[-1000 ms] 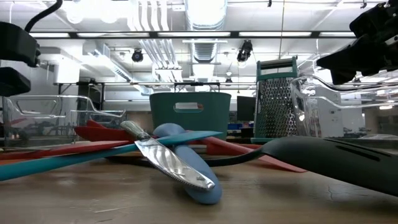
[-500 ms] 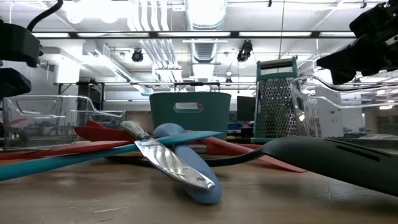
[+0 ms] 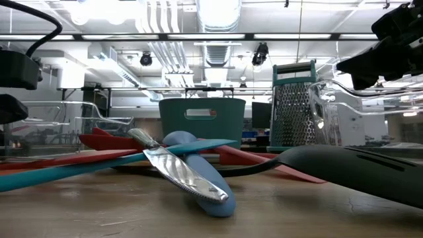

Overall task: Pick & Place Kitchen Items
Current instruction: Put the yellow table knife into the top transparent bin

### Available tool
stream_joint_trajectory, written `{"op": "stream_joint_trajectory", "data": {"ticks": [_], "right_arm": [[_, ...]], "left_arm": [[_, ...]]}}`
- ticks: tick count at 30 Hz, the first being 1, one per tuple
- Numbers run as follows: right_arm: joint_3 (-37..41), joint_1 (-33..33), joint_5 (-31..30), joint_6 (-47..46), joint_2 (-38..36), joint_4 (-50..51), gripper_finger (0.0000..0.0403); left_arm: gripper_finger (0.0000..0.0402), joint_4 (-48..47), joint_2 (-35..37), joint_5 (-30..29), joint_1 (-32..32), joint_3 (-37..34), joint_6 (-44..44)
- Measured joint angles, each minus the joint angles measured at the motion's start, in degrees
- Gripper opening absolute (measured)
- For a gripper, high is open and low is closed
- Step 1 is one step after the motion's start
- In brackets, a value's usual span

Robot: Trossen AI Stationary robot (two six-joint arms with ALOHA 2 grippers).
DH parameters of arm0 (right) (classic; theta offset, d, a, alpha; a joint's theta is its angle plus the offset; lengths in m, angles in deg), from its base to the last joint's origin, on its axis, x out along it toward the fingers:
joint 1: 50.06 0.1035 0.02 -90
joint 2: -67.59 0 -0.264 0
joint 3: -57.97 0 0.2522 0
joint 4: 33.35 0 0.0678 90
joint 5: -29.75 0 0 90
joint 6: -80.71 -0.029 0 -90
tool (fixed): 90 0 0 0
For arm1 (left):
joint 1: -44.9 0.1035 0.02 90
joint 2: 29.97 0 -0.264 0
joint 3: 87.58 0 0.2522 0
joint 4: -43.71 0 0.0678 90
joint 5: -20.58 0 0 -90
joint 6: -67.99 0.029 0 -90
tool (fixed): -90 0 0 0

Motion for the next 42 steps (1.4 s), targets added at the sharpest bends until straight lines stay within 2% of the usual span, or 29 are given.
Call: {"op": "stream_joint_trajectory", "data": {"ticks": [6,14,21,29,36,42], "right_arm": [[0.0,0.0,0.0,-0.1,0.0,0.0,0.0008],[0.0,0.0,0.0,0.0,0.0,0.0,0.0008],[0.0,0.0,0.0,-0.1,0.0,0.0,0.0008],[0.0,0.0,0.0,0.0,0.0,0.0,0.0008],[0.0,0.0,0.0,-0.1,0.0,0.0,0.0008],[0.0,0.0,0.0,-0.1,0.0,0.0,0.0008]], "left_arm": [[0.0136,-0.4,0.0,0.1,0.0,0.1,0.3],[0.0052,-0.9,-0.1,0.0,0.0,0.0,3.0],[0.0051,-2.6,2.0,1.1,0.1,0.7,4.8],[0.0055,-14.2,7.0,0.3,0.0,6.6,5.9],[0.0055,-24.6,9.4,-0.2,0.0,10.6,3.6],[0.0055,-28.5,10.8,3.5,0.0,11.9,1.0]]}}
